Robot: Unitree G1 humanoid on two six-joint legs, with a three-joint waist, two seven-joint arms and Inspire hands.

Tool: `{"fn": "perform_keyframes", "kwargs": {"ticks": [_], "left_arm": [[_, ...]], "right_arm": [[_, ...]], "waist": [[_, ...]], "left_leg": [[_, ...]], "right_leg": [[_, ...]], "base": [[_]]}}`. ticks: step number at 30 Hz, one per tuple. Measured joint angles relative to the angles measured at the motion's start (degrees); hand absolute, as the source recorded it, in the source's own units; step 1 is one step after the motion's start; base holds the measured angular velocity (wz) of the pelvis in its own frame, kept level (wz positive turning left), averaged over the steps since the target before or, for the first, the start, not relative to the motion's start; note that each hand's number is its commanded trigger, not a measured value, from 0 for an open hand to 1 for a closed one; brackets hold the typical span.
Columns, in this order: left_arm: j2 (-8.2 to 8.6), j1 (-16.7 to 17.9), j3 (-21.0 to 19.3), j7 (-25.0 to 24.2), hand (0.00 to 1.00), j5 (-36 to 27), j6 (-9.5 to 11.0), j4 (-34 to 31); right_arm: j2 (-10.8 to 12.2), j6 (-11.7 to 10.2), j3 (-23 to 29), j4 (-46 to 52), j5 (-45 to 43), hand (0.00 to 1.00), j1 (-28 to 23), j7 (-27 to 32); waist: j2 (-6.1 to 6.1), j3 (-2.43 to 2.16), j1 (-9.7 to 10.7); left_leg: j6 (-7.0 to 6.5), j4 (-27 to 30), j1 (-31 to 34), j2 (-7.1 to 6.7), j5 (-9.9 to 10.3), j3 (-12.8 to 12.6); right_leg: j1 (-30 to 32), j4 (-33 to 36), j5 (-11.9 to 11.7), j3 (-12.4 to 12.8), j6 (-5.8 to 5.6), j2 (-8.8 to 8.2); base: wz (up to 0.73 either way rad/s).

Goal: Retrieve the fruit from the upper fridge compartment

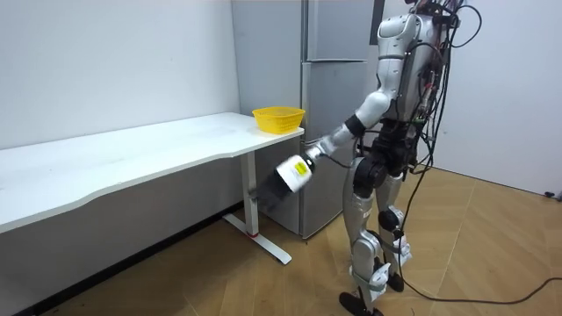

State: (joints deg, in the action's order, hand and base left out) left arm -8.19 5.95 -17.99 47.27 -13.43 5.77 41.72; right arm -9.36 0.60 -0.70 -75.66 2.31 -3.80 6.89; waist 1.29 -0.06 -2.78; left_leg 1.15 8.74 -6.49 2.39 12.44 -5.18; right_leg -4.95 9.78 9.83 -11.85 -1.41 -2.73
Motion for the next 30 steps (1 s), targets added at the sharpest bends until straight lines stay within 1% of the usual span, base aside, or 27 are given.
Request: {"fn": "perform_keyframes", "kwargs": {"ticks": [1,2,3,4,5,7,8,10,11,13,14,15,16,17,18,19,21,24,25,26,28,29,30], "left_arm": [[-0.01,0.0,0.0,1.6,0.0,0.4,1.1,-3.9],[-0.05,0.0,0.0,2.4,0.0,0.5,1.6,-5.7],[-0.11,0.1,0.1,3.6,0.0,0.6,2.1,-9.6],[-0.15,0.1,-0.1,4.6,0.0,0.6,2.3,-13.3],[-0.15,0.1,-0.3,5.1,0.0,0.6,2.4,-15.2],[-0.35,0.1,-0.5,7.4,0.0,0.6,3.7,-22.2],[-0.44,0.2,-0.5,7.7,0.0,0.6,4.0,-23.9],[-0.52,0.6,-0.4,8.4,0.0,0.6,4.6,-31.7],[-0.53,0.6,-0.4,8.4,0.0,0.7,4.7,-33.6],[-0.57,0.7,-0.6,8.2,0.0,3.1,5.4,-40.7],[-0.57,0.8,-0.7,8.1,0.0,3.4,5.6,-42.9],[-0.62,0.8,-1.0,7.4,0.0,5.1,6.1,-46.4],[-0.86,0.7,-1.3,6.8,0.0,5.5,6.4,-49.6],[-0.97,0.7,-1.3,6.4,0.0,5.5,6.4,-51.2],[-1.31,0.7,-1.4,5.5,0.0,5.5,6.6,-54.4],[-1.53,0.7,-1.5,4.3,0.0,5.4,7.1,-56.7],[-1.52,0.6,-1.5,1.9,0.0,4.4,7.1,-60.0],[-1.51,0.1,-1.5,-2.9,0.0,2.7,7.1,-63.7],[-1.52,0.1,-1.4,-5.0,0.0,2.1,7.1,-64.9],[-1.52,0.1,-1.2,-6.0,0.0,1.6,7.1,-65.5],[-1.51,0.1,0.3,-9.9,0.0,1.2,6.8,-66.9],[-1.51,0.1,0.6,-10.9,0.0,1.0,6.7,-67.0],[-1.49,0.1,1.5,-12.6,0.0,-0.3,6.2,-67.5]], "right_arm": [[0.0,-0.1,0.2,0.2,0.1,0.0,-0.1,0.1],[-0.1,-0.1,0.3,0.2,0.2,0.0,-0.1,0.1],[-0.1,-0.1,0.3,0.4,0.5,0.0,-0.2,0.1],[0.0,-0.1,0.5,0.5,0.3,0.0,-0.2,0.1],[0.1,-0.1,0.9,0.5,0.2,0.0,-0.2,0.1],[0.1,-0.5,0.9,0.7,0.0,0.0,-0.3,0.1],[0.1,-0.7,0.8,0.7,0.0,0.0,-0.4,0.0],[0.1,-1.5,0.8,0.7,0.2,0.0,-0.9,-0.4],[0.1,-1.7,0.9,0.7,0.1,0.0,-0.9,-0.5],[0.2,-2.7,1.7,0.9,-0.8,0.0,-1.4,-0.6],[0.3,-3.0,2.2,0.9,-1.0,0.0,-1.6,-0.6],[0.5,-3.4,2.9,1.1,-1.5,0.0,-1.9,-0.6],[0.5,-3.7,3.3,1.1,-1.6,0.0,-2.1,-0.6],[0.5,-3.8,3.3,1.1,-1.4,0.0,-2.1,-0.6],[0.5,-3.8,3.4,1.0,-1.2,0.0,-2.0,-0.7],[0.6,-3.8,4.0,1.0,-0.8,0.0,-1.9,-0.9],[0.7,-3.8,4.7,1.0,-0.5,0.0,-1.9,-1.4],[0.6,-3.5,5.3,2.0,-0.9,0.0,-2.1,-2.8],[0.6,-3.5,5.4,2.0,-1.1,0.0,-2.1,-3.4],[0.6,-3.5,5.4,2.0,-1.1,0.0,-2.0,-3.7],[0.6,-3.5,5.4,2.0,-0.9,0.0,-1.8,-4.4],[0.6,-3.5,5.4,2.0,-0.8,0.0,-1.8,-4.5],[0.6,-3.5,5.4,2.0,-0.8,0.0,-1.8,-4.6]], "waist": [[0.04,-0.08,0.0],[0.09,-0.09,0.0],[-0.02,-0.18,0.1],[0.04,-0.17,0.1],[-0.05,-0.23,0.1],[-0.23,-0.34,-0.3],[-0.24,-0.35,-0.4],[-0.32,-0.38,-0.5],[-0.35,-0.39,-0.5],[-0.37,-0.37,-0.6],[-0.44,-0.33,-0.6],[-0.26,-0.16,-0.5],[-0.31,-0.15,-0.4],[-0.31,-0.09,-0.2],[-0.26,0.04,0.4],[-0.21,0.15,0.9],[-0.06,0.4,1.1],[-0.21,0.55,1.5],[-0.37,0.52,1.7],[-0.42,0.48,1.9],[-0.57,0.4,2.2],[-0.53,0.36,2.3],[-0.51,0.29,2.6]], "left_leg": [[0.0,0.0,0.0,0.0,0.0,0.2],[0.0,0.0,0.0,0.0,0.0,0.3],[0.0,0.0,0.0,-0.01,0.0,0.3],[0.0,0.0,0.2,-0.04,0.0,0.6],[0.0,0.0,0.3,-0.06,0.0,0.7],[0.0,0.0,0.2,-0.09,0.0,0.7],[0.0,0.0,0.0,-0.1,0.0,0.7],[0.0,0.1,-0.1,-0.1,0.0,1.0],[0.0,0.1,-0.1,-0.1,0.0,1.2],[0.0,0.0,-0.1,-0.11,0.0,1.3],[0.01,0.0,-0.1,-0.11,0.0,1.4],[0.01,0.0,-0.2,-0.11,0.0,1.4],[0.0,0.0,-0.3,-0.14,0.0,1.6],[0.0,0.0,-0.3,-0.17,0.0,1.7],[0.0,0.0,-0.3,-0.21,0.0,2.2],[0.0,0.0,-0.4,-0.21,0.0,2.3],[0.01,0.0,-0.4,-0.2,0.0,2.3],[0.01,0.2,0.0,-0.19,0.0,2.2],[0.01,0.5,0.0,-0.22,0.0,2.2],[0.01,0.5,0.0,-0.22,0.0,2.1],[0.01,0.5,0.2,-0.22,0.0,2.1],[0.01,0.5,0.2,-0.22,0.0,2.1],[0.01,0.5,0.2,-0.22,0.0,2.1]], "right_leg": [[0.1,0.0,0.0,0.0,0.0,0.04],[0.1,0.0,0.0,0.0,0.0,0.05],[0.2,-0.1,0.0,0.0,0.0,0.06],[0.1,-0.2,0.0,-0.2,0.0,0.06],[0.2,-0.3,0.0,-0.3,0.0,0.05],[0.0,-0.7,0.0,-0.4,0.0,0.04],[-0.1,-0.8,0.0,-0.4,0.0,0.05],[-0.2,-1.0,0.0,-0.4,0.0,0.06],[-0.2,-1.0,0.0,-0.5,0.0,0.06],[-0.3,-1.0,0.0,-0.6,0.0,0.05],[-0.3,-1.0,0.0,-0.6,0.0,0.05],[-0.3,-1.1,0.0,-0.6,0.0,0.05],[-0.5,-1.2,0.0,-0.6,0.0,0.05],[-0.6,-1.2,0.0,-0.7,0.0,0.02],[-0.9,-1.2,0.0,-0.9,0.0,0.0],[-1.0,-1.2,0.0,-0.9,0.0,0.0],[-1.0,-1.3,0.0,-0.9,0.0,0.01],[-0.5,-1.3,0.0,-0.8,-0.03,0.01],[-0.4,-1.2,0.0,-0.8,-0.04,-0.03],[-0.3,-1.2,0.0,-0.8,-0.04,-0.02],[-0.1,-1.2,0.0,-0.8,-0.04,-0.01],[-0.1,-1.2,0.0,-0.8,-0.04,0.0],[-0.1,-1.2,0.0,-0.8,-0.04,0.0]], "base": [[-0.06],[-0.06],[0.0],[0.04],[0.06],[0.02],[0.0],[0.0],[0.04],[0.0],[0.0],[0.0],[0.0],[0.09],[0.11],[0.08],[0.0],[0.0],[0.0],[0.0],[0.0],[0.0],[0.0]]}}
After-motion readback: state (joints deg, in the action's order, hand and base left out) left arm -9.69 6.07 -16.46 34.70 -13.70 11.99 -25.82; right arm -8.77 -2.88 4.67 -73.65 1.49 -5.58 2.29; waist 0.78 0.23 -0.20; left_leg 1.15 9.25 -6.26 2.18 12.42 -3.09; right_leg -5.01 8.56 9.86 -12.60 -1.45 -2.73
